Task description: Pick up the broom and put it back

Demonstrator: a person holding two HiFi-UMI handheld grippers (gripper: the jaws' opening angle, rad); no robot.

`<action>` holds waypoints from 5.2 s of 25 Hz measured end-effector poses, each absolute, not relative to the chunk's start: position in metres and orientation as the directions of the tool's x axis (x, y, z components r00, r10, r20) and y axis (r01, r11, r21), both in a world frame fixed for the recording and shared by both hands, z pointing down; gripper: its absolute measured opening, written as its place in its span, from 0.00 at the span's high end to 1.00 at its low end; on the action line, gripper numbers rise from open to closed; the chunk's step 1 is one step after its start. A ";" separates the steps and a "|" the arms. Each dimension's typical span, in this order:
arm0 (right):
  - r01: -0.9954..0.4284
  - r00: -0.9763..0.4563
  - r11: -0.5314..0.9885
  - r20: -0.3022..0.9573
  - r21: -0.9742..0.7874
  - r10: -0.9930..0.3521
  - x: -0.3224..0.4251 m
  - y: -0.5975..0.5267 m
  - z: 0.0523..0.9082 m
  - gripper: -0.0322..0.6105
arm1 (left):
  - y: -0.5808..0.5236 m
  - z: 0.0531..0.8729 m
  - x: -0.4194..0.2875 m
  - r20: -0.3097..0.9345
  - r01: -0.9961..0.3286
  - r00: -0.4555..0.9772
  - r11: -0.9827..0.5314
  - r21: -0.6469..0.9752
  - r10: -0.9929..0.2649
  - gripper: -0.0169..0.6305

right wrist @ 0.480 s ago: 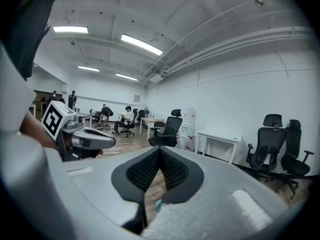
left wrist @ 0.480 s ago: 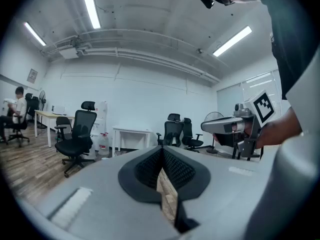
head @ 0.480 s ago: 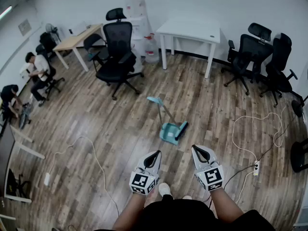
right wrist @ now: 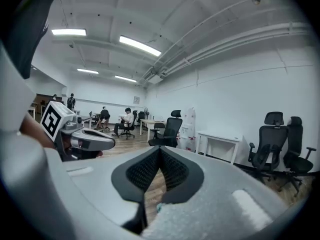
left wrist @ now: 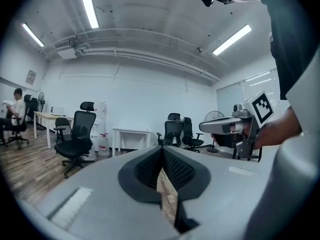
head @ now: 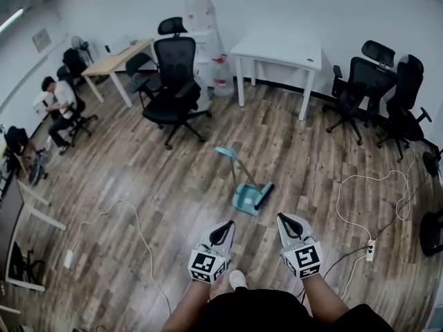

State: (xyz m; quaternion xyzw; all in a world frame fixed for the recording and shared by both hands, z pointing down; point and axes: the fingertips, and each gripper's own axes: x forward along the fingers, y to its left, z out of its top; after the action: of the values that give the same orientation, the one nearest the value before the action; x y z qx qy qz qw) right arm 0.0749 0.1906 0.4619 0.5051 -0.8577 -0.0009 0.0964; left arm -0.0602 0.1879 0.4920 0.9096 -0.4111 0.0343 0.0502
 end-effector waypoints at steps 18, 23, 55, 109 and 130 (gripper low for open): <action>-0.865 -0.476 0.494 0.170 0.088 -0.863 0.031 0.139 0.466 0.95 | 0.142 0.497 -0.118 0.116 -0.758 0.652 -0.649 0.070 -0.749 0.95; -0.863 -0.476 0.496 0.177 0.094 -0.862 0.029 0.122 0.469 0.95 | 0.128 0.501 -0.116 0.124 -0.753 0.657 -0.653 0.077 -0.743 0.95; -0.753 -0.635 0.656 0.201 0.052 -0.746 0.067 -0.068 0.494 0.95 | -0.051 0.505 -0.052 0.197 -0.826 0.553 -0.563 0.006 -0.809 0.95; -0.566 -0.554 0.811 0.661 0.147 -0.506 -0.031 -0.196 0.725 0.76 | -0.129 0.607 -0.157 0.349 -0.929 0.368 -0.350 0.116 -0.862 0.95; -0.567 -0.562 0.812 0.655 0.140 -0.505 -0.040 -0.207 0.731 0.81 | -0.120 0.607 -0.172 0.373 -0.944 0.325 -0.322 0.071 -0.869 0.95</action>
State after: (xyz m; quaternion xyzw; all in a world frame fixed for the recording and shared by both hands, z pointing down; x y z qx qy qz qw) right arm -0.0399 -0.2071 0.7305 0.3036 -0.8827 0.0431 0.3562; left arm -0.1723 -0.1198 0.6075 0.8019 -0.5653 0.1343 0.1390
